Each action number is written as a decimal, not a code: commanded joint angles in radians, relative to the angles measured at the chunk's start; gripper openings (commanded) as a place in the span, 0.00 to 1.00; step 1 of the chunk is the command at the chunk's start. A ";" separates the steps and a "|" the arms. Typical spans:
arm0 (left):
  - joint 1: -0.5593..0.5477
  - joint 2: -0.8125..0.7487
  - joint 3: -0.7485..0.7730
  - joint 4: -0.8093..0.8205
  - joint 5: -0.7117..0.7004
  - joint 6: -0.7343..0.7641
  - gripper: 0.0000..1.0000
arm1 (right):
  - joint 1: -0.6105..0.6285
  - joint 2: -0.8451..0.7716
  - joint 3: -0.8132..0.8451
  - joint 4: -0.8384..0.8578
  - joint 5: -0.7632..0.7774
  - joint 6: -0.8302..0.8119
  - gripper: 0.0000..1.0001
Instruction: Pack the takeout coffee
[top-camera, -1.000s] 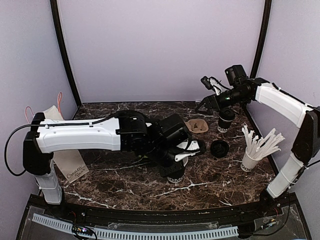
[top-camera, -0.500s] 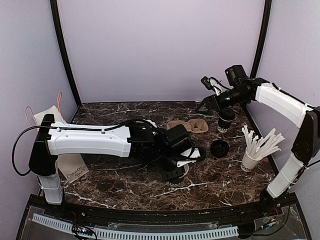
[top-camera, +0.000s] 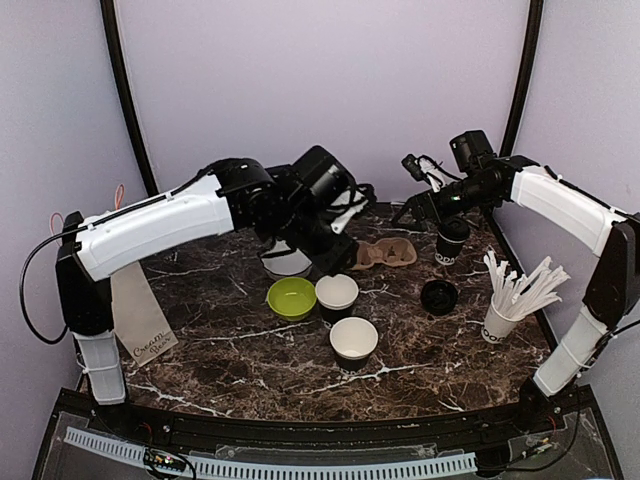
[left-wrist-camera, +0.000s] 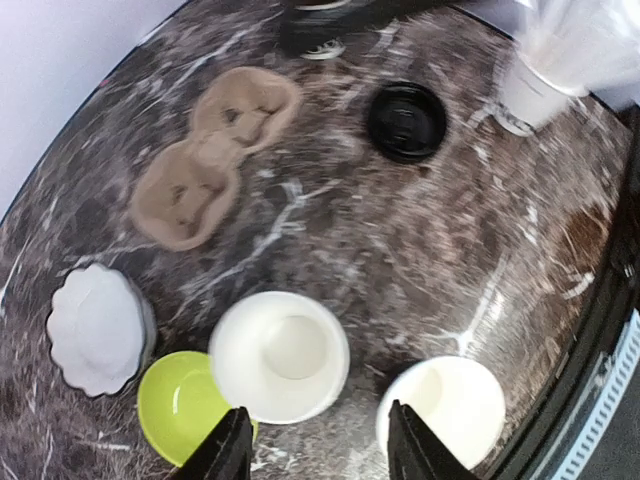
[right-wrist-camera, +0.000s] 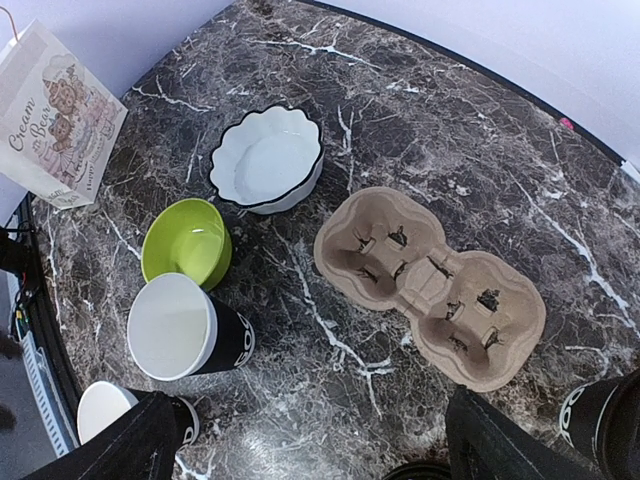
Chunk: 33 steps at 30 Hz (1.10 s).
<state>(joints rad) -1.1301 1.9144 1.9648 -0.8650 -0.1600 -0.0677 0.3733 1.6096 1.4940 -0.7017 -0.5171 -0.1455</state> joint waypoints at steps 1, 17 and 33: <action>0.144 -0.014 0.003 -0.109 0.054 -0.227 0.49 | 0.004 -0.041 0.005 0.019 0.025 -0.016 0.94; 0.246 0.131 -0.032 -0.094 0.124 -0.297 0.43 | 0.004 -0.050 0.005 0.019 0.045 -0.029 0.95; 0.276 0.201 -0.042 -0.063 0.135 -0.279 0.09 | 0.004 -0.062 -0.017 0.020 0.051 -0.040 0.95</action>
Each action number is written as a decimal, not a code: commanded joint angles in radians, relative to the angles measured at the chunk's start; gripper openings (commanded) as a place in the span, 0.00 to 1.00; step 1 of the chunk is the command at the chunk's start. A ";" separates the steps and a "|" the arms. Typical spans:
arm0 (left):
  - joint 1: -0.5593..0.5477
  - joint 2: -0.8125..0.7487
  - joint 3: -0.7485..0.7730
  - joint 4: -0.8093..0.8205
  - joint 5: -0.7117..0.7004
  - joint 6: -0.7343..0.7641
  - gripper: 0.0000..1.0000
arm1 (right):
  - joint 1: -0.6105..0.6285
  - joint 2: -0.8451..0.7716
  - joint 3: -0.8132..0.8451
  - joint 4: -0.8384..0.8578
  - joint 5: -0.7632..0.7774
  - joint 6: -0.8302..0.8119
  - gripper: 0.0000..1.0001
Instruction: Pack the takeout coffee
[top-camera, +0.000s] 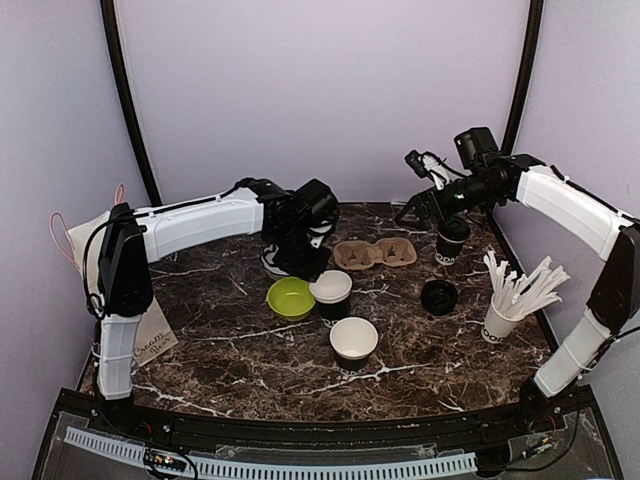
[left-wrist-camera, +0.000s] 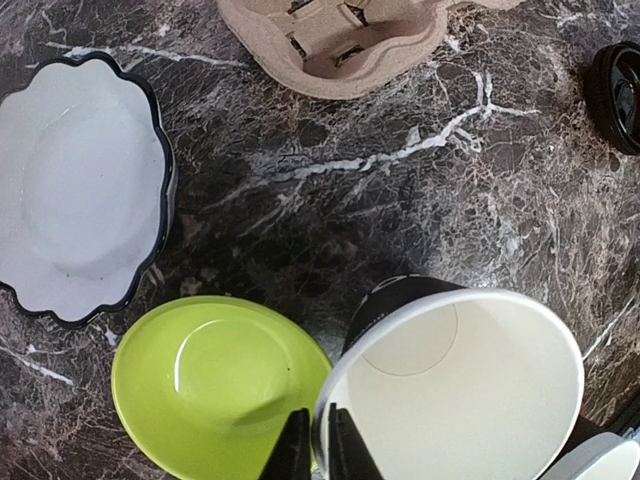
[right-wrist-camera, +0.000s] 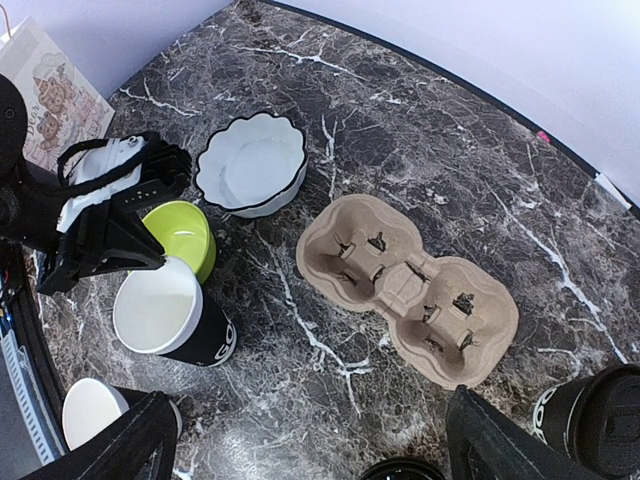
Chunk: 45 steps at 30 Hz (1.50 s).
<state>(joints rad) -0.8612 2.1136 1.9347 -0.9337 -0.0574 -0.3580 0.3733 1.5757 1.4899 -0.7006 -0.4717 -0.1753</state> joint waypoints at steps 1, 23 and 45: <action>0.008 0.002 -0.010 0.010 0.044 0.014 0.05 | 0.004 -0.028 -0.014 0.019 0.008 -0.012 0.95; 0.147 -0.031 0.347 -0.115 -0.016 0.101 0.00 | 0.004 -0.087 -0.058 0.029 0.054 -0.036 0.95; 0.532 0.040 0.268 0.008 -0.091 0.115 0.00 | 0.157 -0.145 -0.161 -0.136 0.227 -0.320 0.88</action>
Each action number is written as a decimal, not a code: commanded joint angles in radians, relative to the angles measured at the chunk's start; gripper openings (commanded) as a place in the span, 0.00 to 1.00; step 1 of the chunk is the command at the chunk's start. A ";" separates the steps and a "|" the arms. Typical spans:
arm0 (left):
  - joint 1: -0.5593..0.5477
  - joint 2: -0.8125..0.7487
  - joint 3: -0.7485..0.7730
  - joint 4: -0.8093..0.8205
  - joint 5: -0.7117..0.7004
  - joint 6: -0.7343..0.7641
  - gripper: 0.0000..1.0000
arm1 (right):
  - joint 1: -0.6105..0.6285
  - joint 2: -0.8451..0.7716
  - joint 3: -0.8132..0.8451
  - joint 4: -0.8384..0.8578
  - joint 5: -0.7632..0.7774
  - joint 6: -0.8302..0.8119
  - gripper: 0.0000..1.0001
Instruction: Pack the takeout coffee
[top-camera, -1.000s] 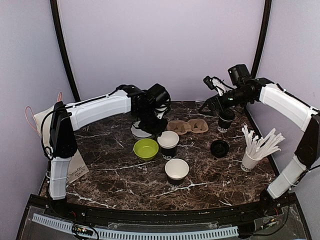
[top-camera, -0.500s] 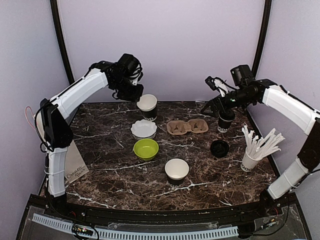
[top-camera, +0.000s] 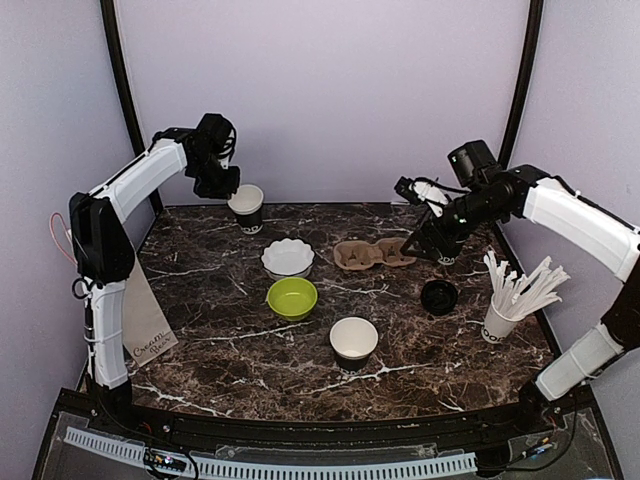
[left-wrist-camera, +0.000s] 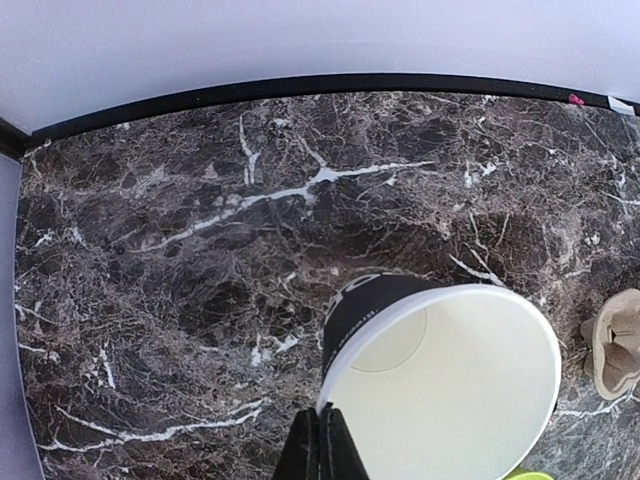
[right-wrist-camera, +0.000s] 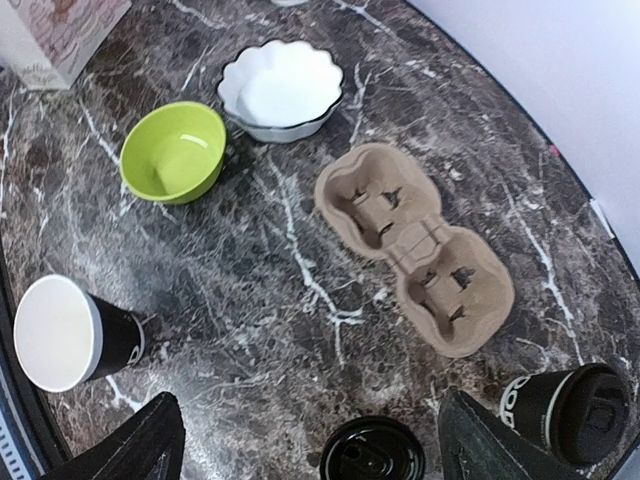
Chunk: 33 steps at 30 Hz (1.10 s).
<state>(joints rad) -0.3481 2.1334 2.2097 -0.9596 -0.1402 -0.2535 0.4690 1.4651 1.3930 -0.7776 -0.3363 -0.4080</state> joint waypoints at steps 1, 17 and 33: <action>0.022 0.032 -0.007 0.038 -0.007 0.009 0.00 | 0.081 -0.038 -0.078 -0.063 0.107 -0.094 0.88; 0.042 0.127 0.032 0.018 0.027 0.007 0.13 | 0.151 -0.014 -0.179 -0.083 0.270 -0.149 0.84; -0.133 -0.100 0.043 0.118 0.032 0.201 0.57 | 0.165 0.012 -0.226 -0.098 0.370 -0.218 0.77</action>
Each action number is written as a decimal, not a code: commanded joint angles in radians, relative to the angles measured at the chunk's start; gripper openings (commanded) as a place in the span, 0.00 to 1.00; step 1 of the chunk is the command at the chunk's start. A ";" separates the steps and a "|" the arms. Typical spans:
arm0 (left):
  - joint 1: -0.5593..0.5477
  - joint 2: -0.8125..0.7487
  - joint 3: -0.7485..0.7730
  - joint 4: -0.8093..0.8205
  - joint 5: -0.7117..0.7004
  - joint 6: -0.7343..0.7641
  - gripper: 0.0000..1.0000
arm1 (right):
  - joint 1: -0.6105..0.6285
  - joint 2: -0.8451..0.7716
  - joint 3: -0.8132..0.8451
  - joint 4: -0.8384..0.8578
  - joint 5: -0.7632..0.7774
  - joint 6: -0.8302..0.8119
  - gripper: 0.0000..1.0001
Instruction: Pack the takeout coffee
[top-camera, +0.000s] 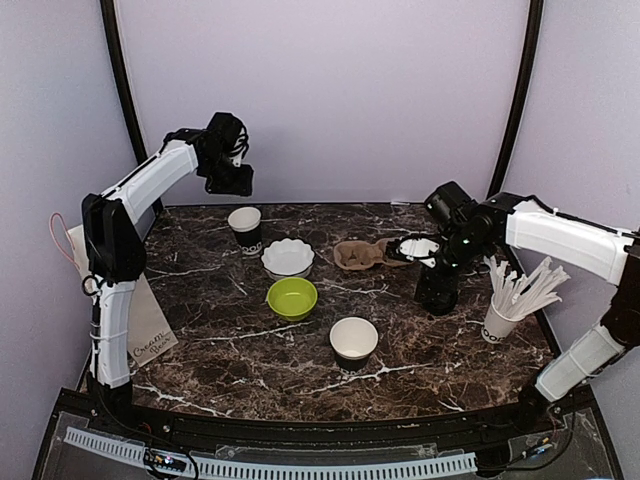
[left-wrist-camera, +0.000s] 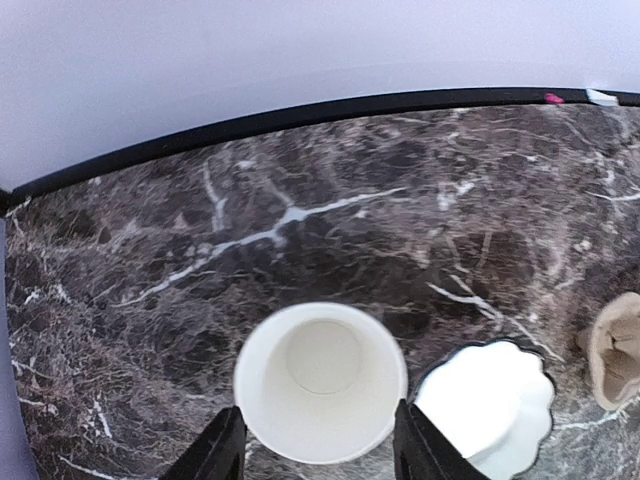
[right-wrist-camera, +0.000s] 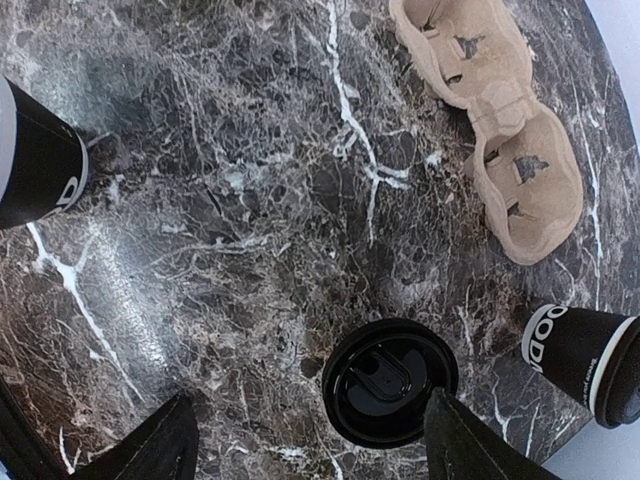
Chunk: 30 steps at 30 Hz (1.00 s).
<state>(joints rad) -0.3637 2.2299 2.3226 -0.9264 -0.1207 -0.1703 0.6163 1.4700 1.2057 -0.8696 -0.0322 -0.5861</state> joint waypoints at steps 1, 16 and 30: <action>-0.152 -0.225 -0.156 0.139 0.009 0.145 0.59 | 0.019 0.004 -0.053 0.002 0.083 -0.051 0.77; -0.223 -0.821 -1.078 0.953 0.385 0.152 0.88 | 0.016 0.086 -0.190 0.159 0.317 -0.210 0.76; -0.231 -0.790 -1.055 0.891 0.379 0.163 0.82 | -0.049 0.176 -0.170 0.173 0.320 -0.233 0.75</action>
<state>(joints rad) -0.5877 1.4437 1.2549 -0.0387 0.2371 -0.0219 0.5850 1.6348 1.0225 -0.7116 0.2871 -0.8074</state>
